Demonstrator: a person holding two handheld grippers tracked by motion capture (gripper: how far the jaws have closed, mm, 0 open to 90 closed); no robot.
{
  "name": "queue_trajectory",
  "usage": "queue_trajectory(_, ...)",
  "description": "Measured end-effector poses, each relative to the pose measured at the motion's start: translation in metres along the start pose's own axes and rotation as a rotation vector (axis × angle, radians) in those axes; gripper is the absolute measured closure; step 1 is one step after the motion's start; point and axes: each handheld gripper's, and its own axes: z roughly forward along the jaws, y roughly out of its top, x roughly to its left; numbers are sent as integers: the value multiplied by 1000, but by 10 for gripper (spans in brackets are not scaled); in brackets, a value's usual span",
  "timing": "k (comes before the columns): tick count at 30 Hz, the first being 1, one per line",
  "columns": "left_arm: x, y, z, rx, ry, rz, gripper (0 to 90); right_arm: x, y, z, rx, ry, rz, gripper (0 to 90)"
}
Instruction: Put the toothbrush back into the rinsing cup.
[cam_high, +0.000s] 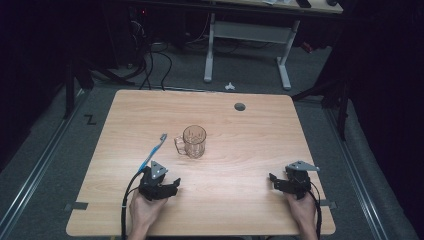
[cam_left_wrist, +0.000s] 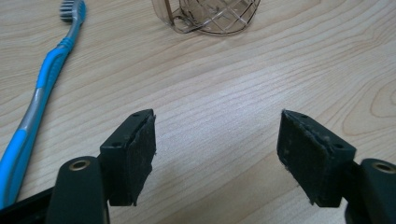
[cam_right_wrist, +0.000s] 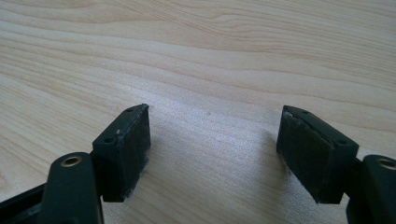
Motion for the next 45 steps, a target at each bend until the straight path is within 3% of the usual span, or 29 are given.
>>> queue_trajectory(10,7,-3,-9,-7,6,-19,295,0,0,0,0,0,0,262)
queue_trajectory(13,11,-2,-12,-25,-39,-70,296,0,0,0,0,0,0,261)
queue_trajectory(18,13,1,-15,-14,-3,-46,310,0,0,0,0,0,0,261)
queue_trajectory(22,14,0,-14,3,0,-53,314,0,0,0,0,0,0,261)
queue_trajectory(45,41,10,-33,-17,40,-106,295,0,0,0,0,1,0,261)
